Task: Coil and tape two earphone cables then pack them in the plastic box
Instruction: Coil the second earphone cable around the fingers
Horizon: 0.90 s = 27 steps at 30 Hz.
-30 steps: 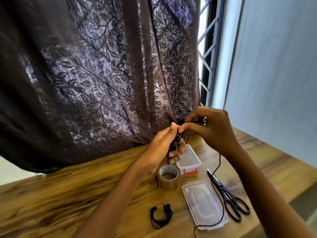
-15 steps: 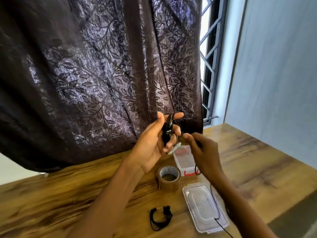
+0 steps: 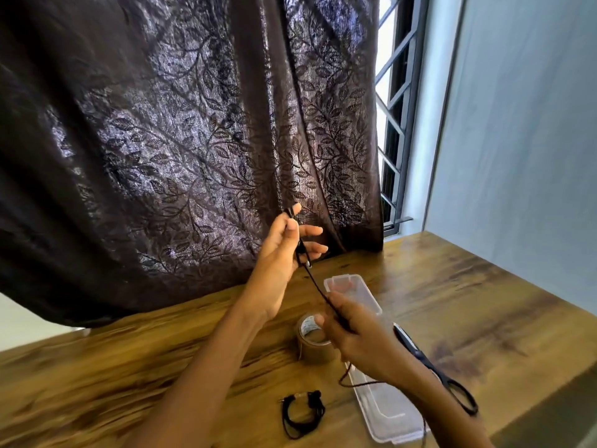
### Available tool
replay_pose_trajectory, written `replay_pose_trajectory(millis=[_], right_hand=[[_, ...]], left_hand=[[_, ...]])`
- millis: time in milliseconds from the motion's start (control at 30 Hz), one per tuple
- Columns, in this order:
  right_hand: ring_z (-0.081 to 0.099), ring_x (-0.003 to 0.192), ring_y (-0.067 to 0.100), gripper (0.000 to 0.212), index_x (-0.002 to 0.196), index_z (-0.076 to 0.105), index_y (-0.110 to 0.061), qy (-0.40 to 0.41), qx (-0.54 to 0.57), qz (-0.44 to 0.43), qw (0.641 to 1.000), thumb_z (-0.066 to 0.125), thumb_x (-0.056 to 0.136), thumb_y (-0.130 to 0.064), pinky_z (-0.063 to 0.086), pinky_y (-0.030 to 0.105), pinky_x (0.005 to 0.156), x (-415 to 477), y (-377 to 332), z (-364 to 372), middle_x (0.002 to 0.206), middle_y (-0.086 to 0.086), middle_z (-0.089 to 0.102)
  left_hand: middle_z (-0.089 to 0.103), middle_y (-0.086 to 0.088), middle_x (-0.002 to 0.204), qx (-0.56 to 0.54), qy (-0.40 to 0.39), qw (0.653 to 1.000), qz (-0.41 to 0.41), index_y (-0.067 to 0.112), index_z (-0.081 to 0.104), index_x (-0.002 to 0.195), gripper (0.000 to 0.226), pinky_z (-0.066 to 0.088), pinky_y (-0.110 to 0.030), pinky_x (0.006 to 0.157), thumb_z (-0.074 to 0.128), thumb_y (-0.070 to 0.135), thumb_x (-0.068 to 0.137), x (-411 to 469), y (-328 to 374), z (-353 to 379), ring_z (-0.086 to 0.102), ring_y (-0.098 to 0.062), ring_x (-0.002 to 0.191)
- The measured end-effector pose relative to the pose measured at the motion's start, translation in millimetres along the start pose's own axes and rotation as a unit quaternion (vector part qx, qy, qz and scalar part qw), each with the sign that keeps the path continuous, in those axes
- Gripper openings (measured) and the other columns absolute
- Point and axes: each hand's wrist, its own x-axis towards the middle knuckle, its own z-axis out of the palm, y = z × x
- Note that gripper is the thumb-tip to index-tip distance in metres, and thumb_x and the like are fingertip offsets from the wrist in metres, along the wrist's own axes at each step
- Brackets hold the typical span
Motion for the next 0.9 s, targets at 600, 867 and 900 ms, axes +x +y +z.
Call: replay_pose_trajectory(millis=[600,867,900], right_hand=[[0.058,0.078,-0.006,0.013,0.088,0.074,-0.016,0.189,-0.188,-0.223,0.938,0.065,0.080,-0.011,0.042,0.005,0.070,47.1,-33.3,-89.0,0.079,-0.019,0.061],[0.062,0.069,0.022,0.014,0.085,0.068,-0.025,0.271,-0.087,-0.113,0.952,0.056,0.089,-0.019,0.047,0.033,0.063,49.8,12.3,-61.1,0.075,0.009,0.070],[0.061,0.065,0.021,0.014,0.083,0.066,-0.028,0.271,-0.087,-0.104,0.953,0.053,0.088,-0.024,0.047,0.035,0.061,48.0,16.7,-53.6,0.070,0.007,0.068]], left_hand=[[0.057,-0.010,0.060,0.019,-0.173,0.979,-0.107,0.007,0.060,0.099,0.038,0.025,-0.016,0.037,0.025,0.023,0.099,-18.2,-8.1,8.6,0.026,-0.005,0.031],[0.057,-0.003,0.054,-0.101,-0.140,0.979,-0.106,0.007,0.063,0.097,0.039,0.016,-0.017,0.038,0.036,0.034,0.085,-10.0,0.8,2.0,0.025,-0.003,0.030],[0.058,-0.003,0.056,-0.114,-0.130,0.980,-0.101,0.008,0.062,0.100,0.040,0.019,-0.016,0.038,0.036,0.033,0.086,-8.2,1.0,2.0,0.027,-0.003,0.031]])
